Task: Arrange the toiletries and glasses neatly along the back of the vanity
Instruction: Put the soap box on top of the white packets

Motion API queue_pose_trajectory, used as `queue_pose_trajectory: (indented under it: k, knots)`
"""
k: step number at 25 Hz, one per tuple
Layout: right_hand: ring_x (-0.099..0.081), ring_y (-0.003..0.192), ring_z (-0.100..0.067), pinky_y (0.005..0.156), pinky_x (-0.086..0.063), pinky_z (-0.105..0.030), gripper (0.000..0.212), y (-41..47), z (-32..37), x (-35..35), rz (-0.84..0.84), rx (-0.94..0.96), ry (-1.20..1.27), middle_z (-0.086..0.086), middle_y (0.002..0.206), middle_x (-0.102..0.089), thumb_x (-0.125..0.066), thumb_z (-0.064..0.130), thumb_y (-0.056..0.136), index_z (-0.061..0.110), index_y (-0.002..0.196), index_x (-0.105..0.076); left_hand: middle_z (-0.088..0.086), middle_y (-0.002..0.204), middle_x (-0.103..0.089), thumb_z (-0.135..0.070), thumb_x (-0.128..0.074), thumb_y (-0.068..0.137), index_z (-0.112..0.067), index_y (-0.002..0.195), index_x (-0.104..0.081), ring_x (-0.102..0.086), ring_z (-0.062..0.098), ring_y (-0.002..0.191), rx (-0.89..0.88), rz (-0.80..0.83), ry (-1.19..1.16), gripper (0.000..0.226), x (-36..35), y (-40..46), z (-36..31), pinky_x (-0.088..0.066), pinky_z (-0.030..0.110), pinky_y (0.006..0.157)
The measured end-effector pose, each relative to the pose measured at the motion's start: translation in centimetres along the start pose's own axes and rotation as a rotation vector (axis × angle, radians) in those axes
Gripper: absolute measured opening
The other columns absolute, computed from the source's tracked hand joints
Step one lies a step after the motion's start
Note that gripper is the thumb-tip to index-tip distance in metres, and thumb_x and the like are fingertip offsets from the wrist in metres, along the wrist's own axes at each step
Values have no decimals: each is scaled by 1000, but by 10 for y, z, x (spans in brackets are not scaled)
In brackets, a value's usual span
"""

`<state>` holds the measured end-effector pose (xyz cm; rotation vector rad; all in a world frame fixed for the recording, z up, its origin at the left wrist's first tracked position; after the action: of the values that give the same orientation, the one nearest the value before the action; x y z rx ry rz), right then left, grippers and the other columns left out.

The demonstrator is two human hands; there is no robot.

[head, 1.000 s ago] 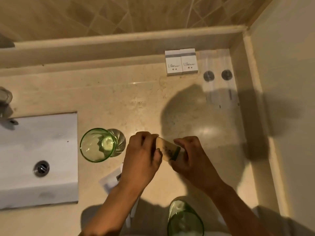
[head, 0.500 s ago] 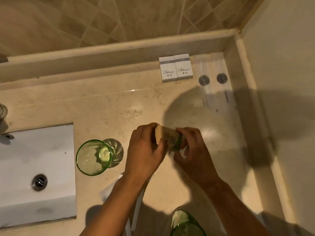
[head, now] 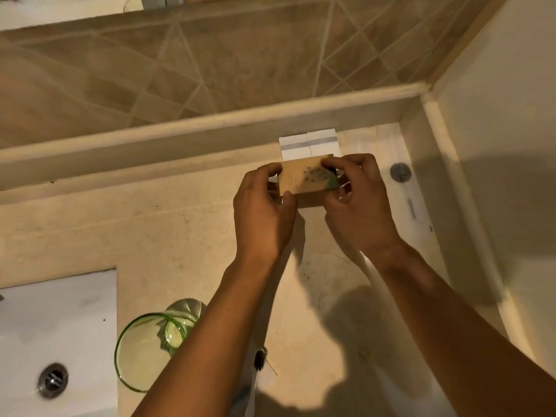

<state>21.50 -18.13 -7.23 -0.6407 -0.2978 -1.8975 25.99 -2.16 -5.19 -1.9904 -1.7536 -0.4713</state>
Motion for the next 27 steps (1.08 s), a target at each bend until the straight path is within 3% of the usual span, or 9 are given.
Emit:
queue_pose_trajectory:
  k: [8, 15, 22, 27]
  knots:
    - [-56, 112, -8, 85, -48, -3, 44, 49, 2, -1, -118, 30, -34, -2, 134, -52, -73, 10, 87, 19, 127, -60, 1, 127, -68, -5, -71, 85, -18, 131, -62, -66, 14, 103, -97, -6, 81, 49, -23, 42, -7, -56, 36, 94]
    - [-51, 121, -16, 104, -51, -34, 43, 61, -7, -7, -138, 3, -131, 1, 135, -52, -73, 17, 88, 26, 128, -60, -3, 118, -71, -10, -73, 87, -21, 126, -67, -66, 11, 94, -81, -35, 92, 41, -28, 61, -1, -58, 32, 86]
    - [-48, 123, -17, 99, -37, -18, 41, 73, -8, -10, -151, -21, -164, -1, 135, -54, -73, 16, 87, 23, 126, -61, -3, 120, -69, -13, -72, 87, -20, 124, -66, -63, 17, 105, -127, -20, 167, 39, -32, 67, -2, -55, 41, 92]
    - [-44, 126, -17, 105, -41, -23, 45, 67, -6, -11, -136, -17, -170, -1, 138, -46, -75, 19, 86, 27, 126, -58, 7, 131, -60, -9, -71, 86, -13, 136, -56, -56, 24, 118, -194, -8, 196, 52, -29, 60, -4, -49, 41, 99]
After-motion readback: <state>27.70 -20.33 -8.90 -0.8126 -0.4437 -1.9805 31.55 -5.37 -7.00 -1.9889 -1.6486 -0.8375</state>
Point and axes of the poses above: each hand's wrist, its own y-axis towards the middle knuckle, its own x-axis out of the back of the hand, z = x × y, the point moved 3 cm from there along y, towards the middle knuckle
